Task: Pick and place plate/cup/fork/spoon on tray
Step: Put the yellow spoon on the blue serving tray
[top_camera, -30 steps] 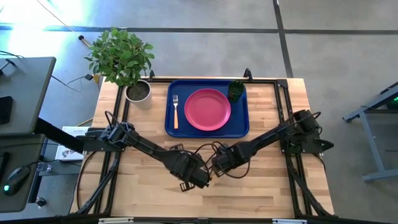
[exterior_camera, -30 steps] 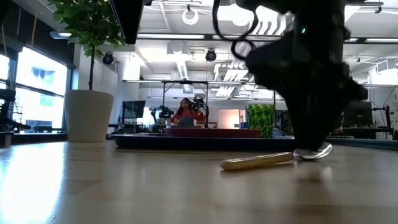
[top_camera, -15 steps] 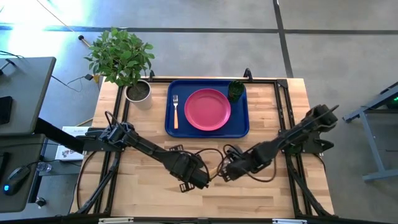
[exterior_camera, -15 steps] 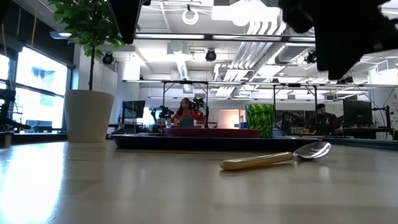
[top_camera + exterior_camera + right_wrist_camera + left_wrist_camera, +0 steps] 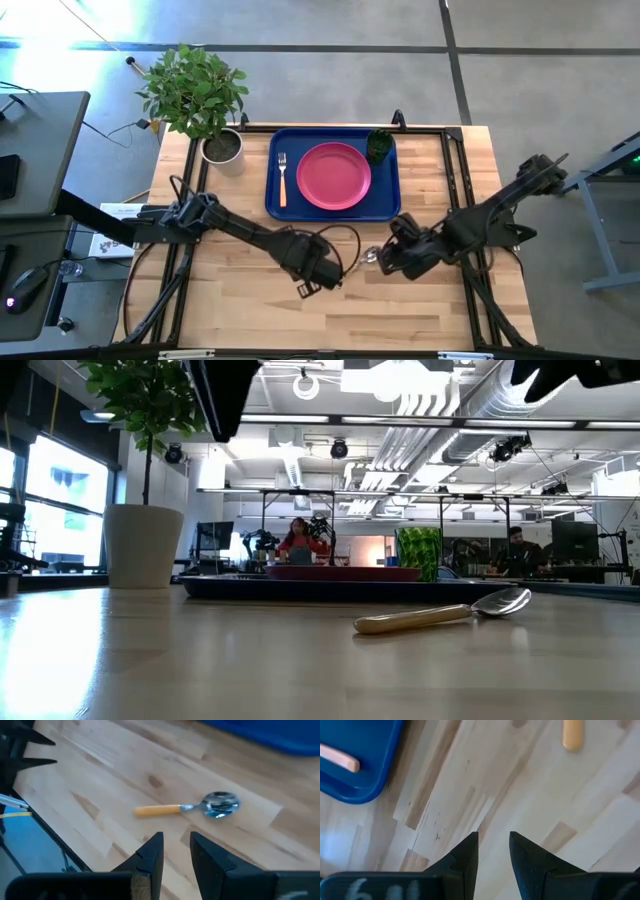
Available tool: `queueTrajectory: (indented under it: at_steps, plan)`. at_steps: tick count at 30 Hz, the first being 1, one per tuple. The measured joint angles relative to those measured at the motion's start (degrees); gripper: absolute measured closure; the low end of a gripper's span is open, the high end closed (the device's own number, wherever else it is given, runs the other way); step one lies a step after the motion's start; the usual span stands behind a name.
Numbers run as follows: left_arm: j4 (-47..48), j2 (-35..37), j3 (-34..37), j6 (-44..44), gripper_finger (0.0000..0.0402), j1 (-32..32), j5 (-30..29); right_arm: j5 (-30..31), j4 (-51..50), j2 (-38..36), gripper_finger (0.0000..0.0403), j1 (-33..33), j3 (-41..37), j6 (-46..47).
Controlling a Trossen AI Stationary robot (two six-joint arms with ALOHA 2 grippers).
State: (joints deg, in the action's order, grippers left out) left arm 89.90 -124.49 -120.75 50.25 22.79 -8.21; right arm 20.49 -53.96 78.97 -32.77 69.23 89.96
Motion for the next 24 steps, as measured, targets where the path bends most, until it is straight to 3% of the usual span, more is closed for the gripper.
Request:
queueTrajectory:
  at_steps: [8,24]
  plan:
    - [-5.9,0.0,0.0,4.7,0.0302,-3.5,4.6,0.9,-5.6,-6.0,0.0316,0.0,0.0,-3.8]
    - [-17.5,-0.7,0.0,4.9,0.0302,-4.5,2.8,0.9,-9.2,-7.4,0.0316,0.0,0.0,-9.0]
